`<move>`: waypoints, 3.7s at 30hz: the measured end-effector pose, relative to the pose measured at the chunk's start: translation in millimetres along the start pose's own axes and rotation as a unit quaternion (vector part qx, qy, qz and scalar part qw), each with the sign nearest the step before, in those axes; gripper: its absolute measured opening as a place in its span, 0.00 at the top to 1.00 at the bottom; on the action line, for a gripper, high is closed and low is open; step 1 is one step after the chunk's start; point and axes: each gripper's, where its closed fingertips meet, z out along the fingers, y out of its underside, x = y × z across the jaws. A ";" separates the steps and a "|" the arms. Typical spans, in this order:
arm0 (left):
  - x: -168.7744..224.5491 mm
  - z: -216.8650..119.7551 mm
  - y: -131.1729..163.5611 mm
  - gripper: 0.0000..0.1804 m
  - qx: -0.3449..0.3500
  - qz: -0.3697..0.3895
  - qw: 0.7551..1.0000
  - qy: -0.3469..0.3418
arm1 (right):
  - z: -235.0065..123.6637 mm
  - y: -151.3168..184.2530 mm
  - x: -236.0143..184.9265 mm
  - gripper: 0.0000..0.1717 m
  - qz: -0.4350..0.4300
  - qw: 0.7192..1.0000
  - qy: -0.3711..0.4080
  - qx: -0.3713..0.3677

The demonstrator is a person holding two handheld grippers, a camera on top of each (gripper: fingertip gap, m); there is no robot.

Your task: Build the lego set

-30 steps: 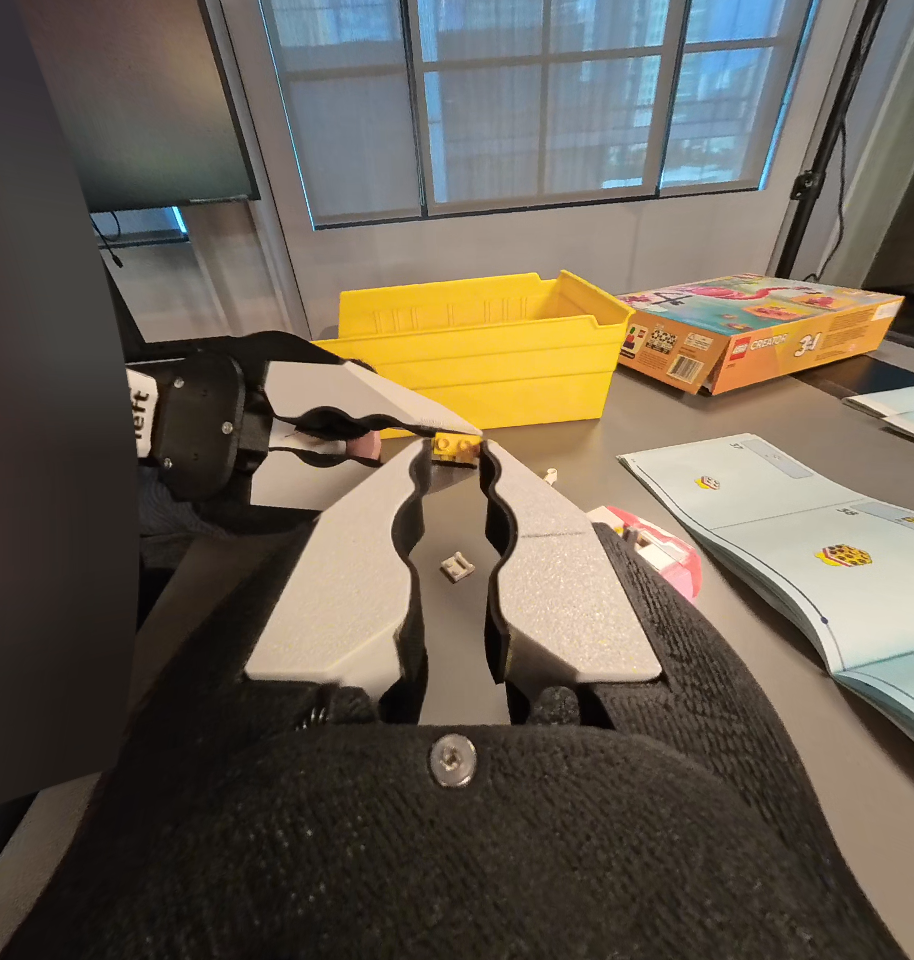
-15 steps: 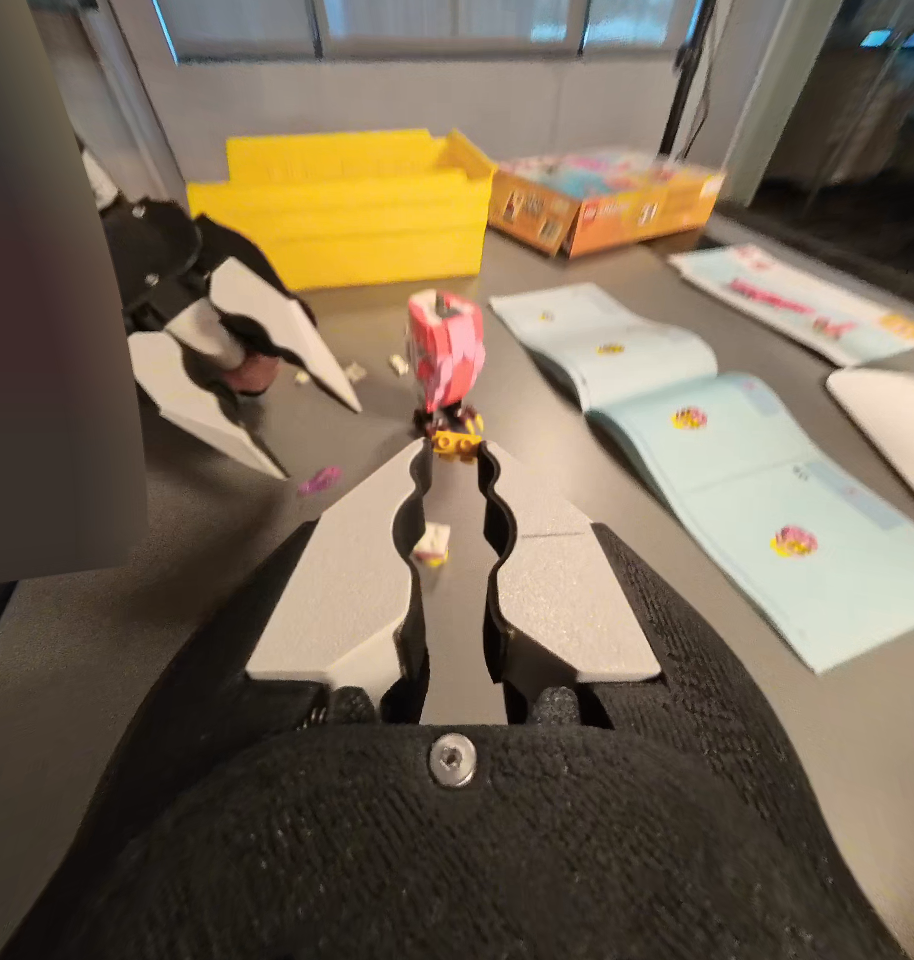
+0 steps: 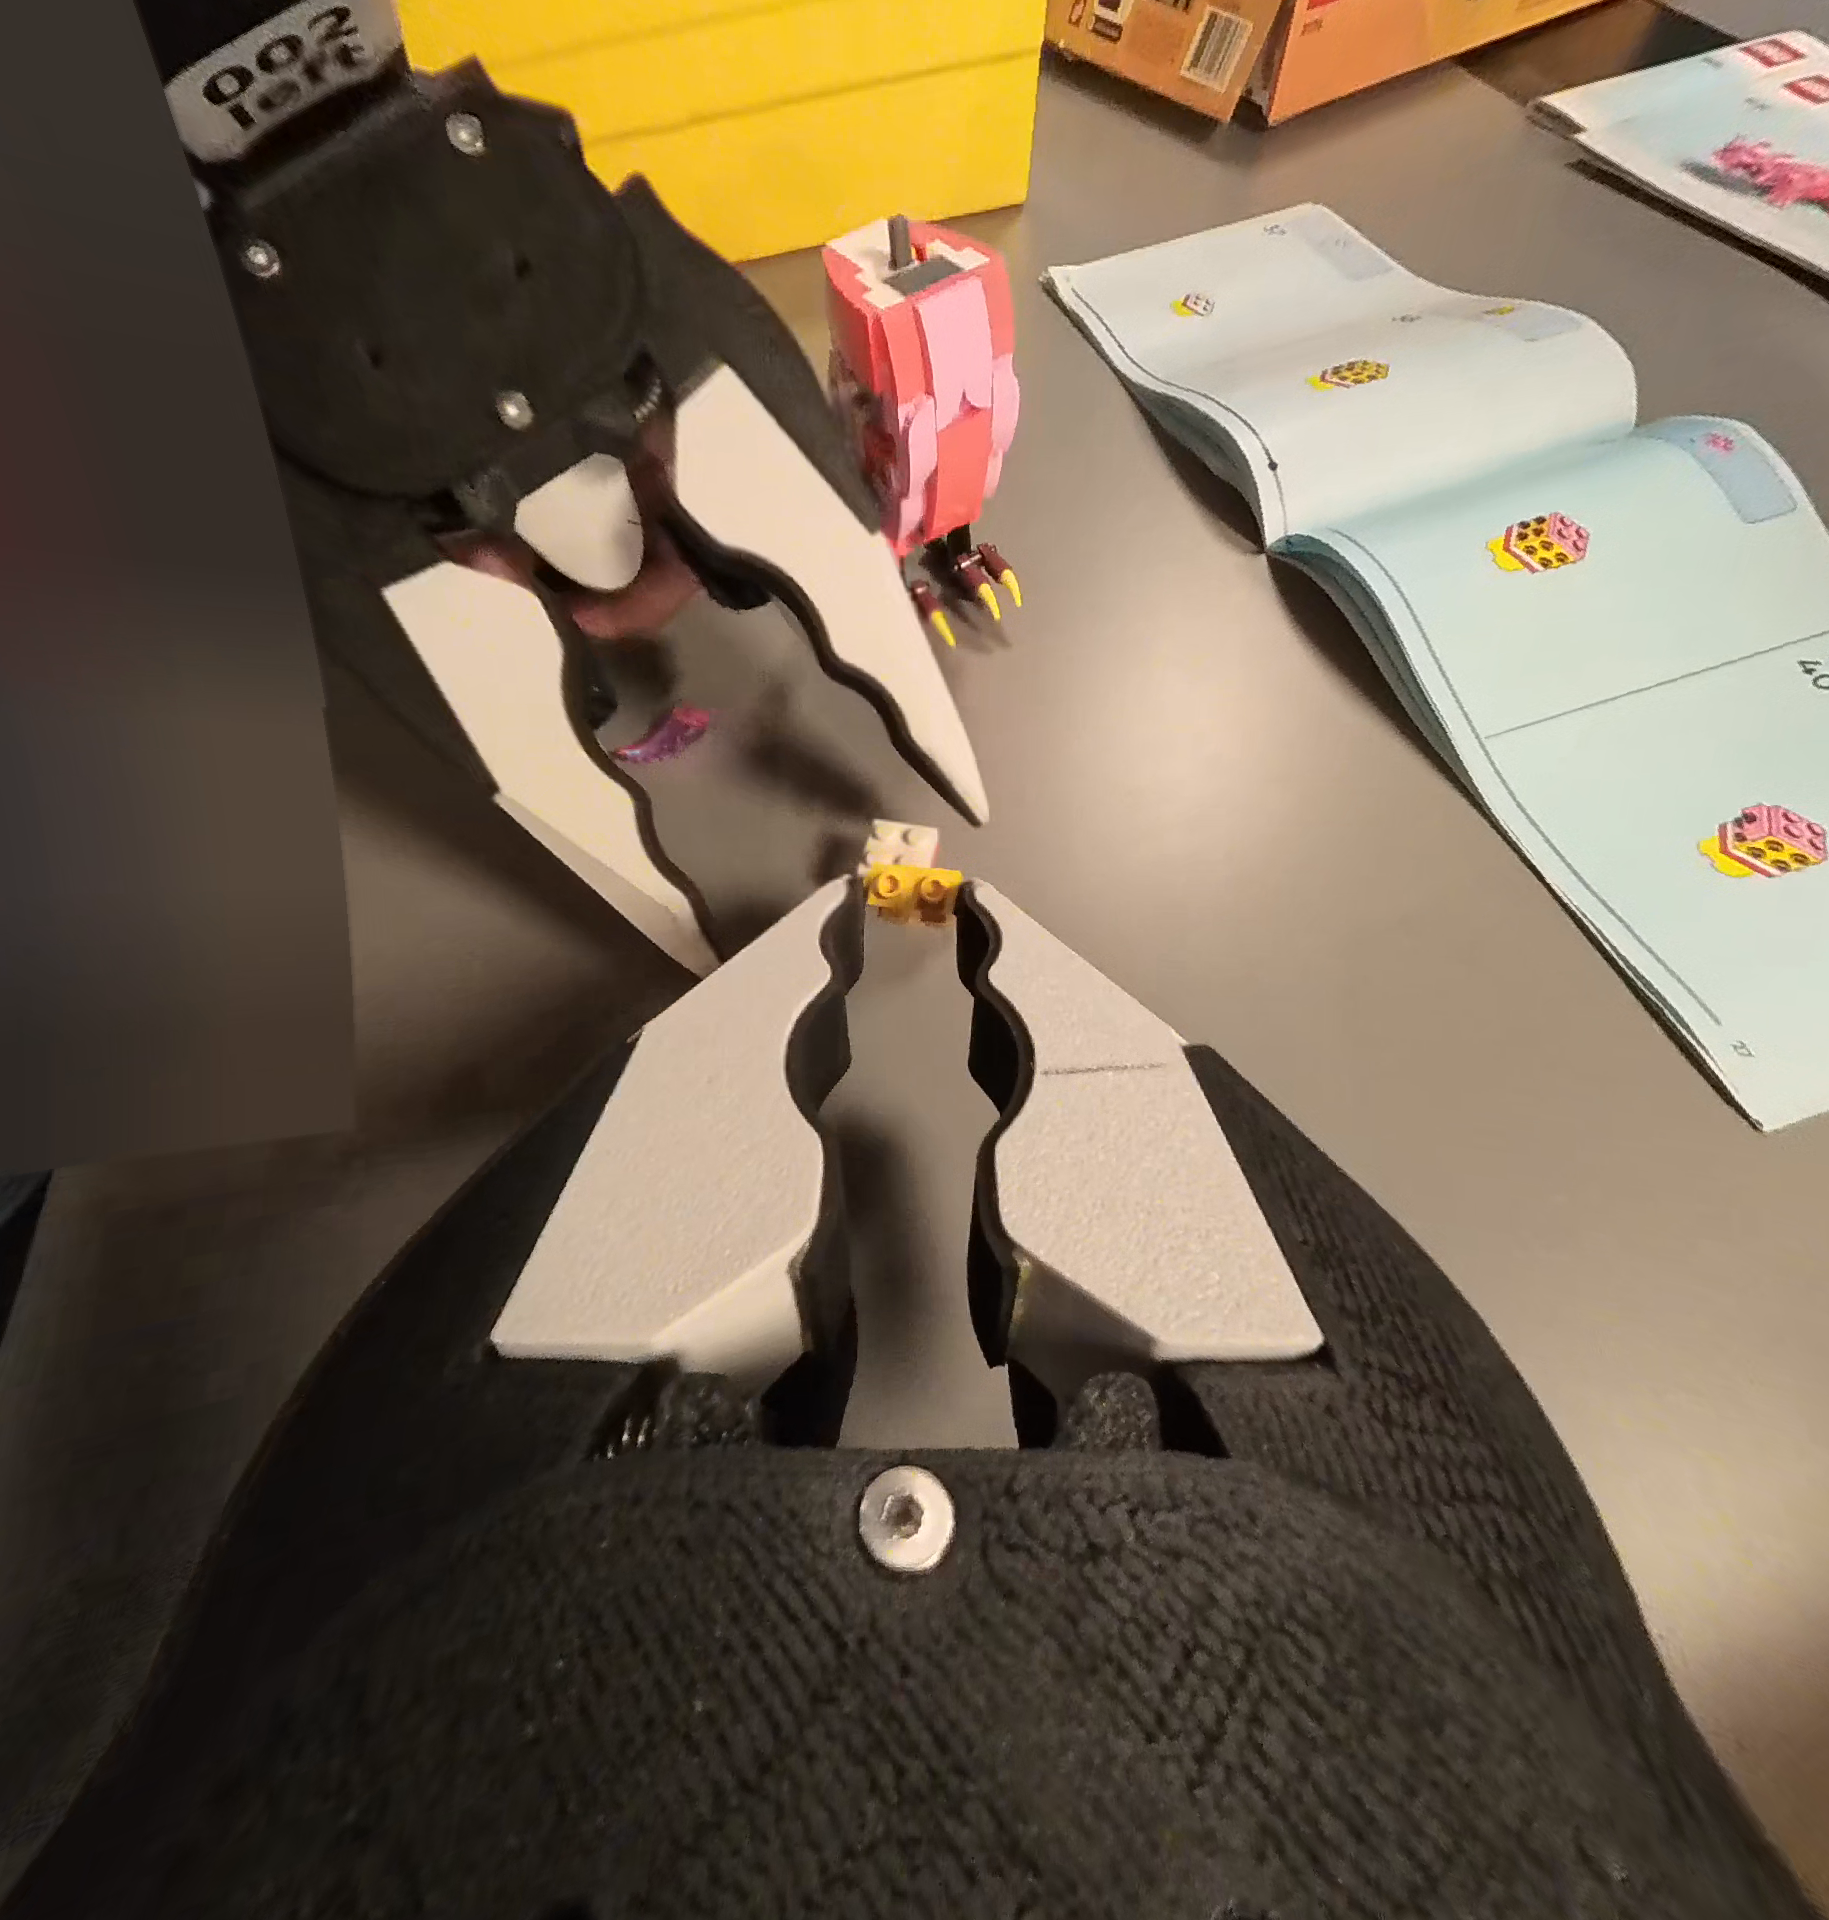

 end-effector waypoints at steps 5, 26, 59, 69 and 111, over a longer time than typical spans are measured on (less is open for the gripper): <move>-4.1 9.0 3.8 0.70 -0.024 -0.011 0.999 0.025 | -4.1 3.2 3.3 0.91 0.003 1.000 0.008 -0.002; -3.0 1.8 12.5 0.71 -0.020 -0.031 0.999 0.033 | 5.0 8.1 -4.1 0.91 0.000 1.000 -0.020 -0.016; 4.2 3.7 11.1 0.88 0.000 -0.043 0.997 0.070 | 13.1 9.5 -14.6 0.91 -0.010 0.998 -0.052 -0.020; 8.8 -14.7 19.2 0.92 -0.010 0.039 0.994 0.098 | 19.7 2.8 -30.3 0.91 -0.085 0.994 -0.056 -0.049; 8.9 -84.9 -21.1 0.92 0.167 0.017 0.973 0.160 | 16.3 -69.8 -63.8 0.91 -0.093 0.956 -0.149 -0.234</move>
